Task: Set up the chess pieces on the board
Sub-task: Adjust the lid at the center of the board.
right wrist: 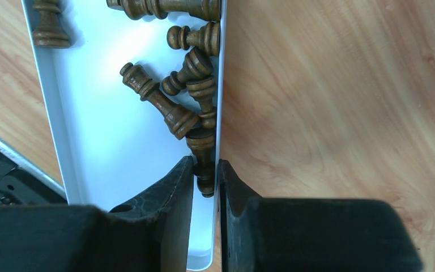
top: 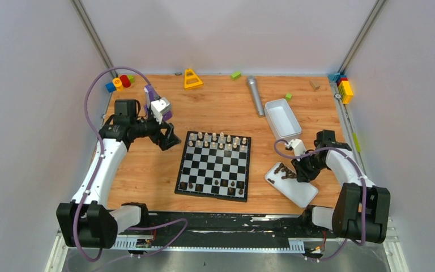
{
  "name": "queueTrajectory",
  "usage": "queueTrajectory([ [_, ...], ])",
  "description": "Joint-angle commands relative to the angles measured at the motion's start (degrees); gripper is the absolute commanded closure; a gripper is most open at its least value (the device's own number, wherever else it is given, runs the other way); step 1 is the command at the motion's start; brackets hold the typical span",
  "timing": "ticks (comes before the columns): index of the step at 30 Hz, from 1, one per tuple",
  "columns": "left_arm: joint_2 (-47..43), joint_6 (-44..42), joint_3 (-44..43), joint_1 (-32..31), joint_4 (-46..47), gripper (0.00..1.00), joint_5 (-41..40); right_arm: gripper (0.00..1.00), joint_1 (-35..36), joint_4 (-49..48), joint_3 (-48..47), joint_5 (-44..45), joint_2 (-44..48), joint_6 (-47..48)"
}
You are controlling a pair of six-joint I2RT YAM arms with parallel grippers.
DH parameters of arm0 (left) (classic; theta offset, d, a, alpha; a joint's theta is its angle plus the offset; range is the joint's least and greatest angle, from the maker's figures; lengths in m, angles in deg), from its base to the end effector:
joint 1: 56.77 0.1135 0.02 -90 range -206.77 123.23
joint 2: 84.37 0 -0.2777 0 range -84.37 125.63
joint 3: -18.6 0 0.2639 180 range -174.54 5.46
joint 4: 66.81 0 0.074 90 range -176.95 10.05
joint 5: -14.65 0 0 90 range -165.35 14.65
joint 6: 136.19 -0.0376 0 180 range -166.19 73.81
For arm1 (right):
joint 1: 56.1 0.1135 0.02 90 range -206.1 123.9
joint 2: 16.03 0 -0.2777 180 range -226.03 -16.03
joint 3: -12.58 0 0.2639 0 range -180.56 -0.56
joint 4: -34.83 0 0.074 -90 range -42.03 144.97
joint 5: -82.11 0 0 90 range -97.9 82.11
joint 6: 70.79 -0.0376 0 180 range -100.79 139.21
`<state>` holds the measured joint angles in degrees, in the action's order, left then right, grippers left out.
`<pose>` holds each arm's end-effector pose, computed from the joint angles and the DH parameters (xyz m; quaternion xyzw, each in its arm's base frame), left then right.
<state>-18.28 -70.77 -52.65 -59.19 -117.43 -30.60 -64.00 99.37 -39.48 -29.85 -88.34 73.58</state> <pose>0.2396 -0.0366 0.3193 0.3400 0.7984 -0.2784 0.4116 0.1932 -0.0126 0.1783 -0.3948 0.8977 0.1398 0.1366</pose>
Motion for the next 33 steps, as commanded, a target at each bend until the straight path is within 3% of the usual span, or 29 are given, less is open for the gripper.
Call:
queueTrajectory([
  [1,-0.6,-2.6,0.4,-1.5,0.7,0.0,2.6,0.96,0.4,5.2,-1.8,-4.3,2.8,1.7],
  [14,1.2,-5.9,0.9,-5.5,2.0,0.0,3.1,0.98,0.4,5.4,-0.1,-6.5,1.1,0.9],
  [28,6.3,-7.9,0.7,-11.2,5.3,0.01,0.8,1.0,0.3,-14.3,-0.8,1.2,-9.0,-6.2],
  [33,8.6,-8.2,-0.6,-12.6,5.7,0.01,0.3,1.0,0.3,-13.0,-3.2,-3.0,-14.3,-6.8],
])
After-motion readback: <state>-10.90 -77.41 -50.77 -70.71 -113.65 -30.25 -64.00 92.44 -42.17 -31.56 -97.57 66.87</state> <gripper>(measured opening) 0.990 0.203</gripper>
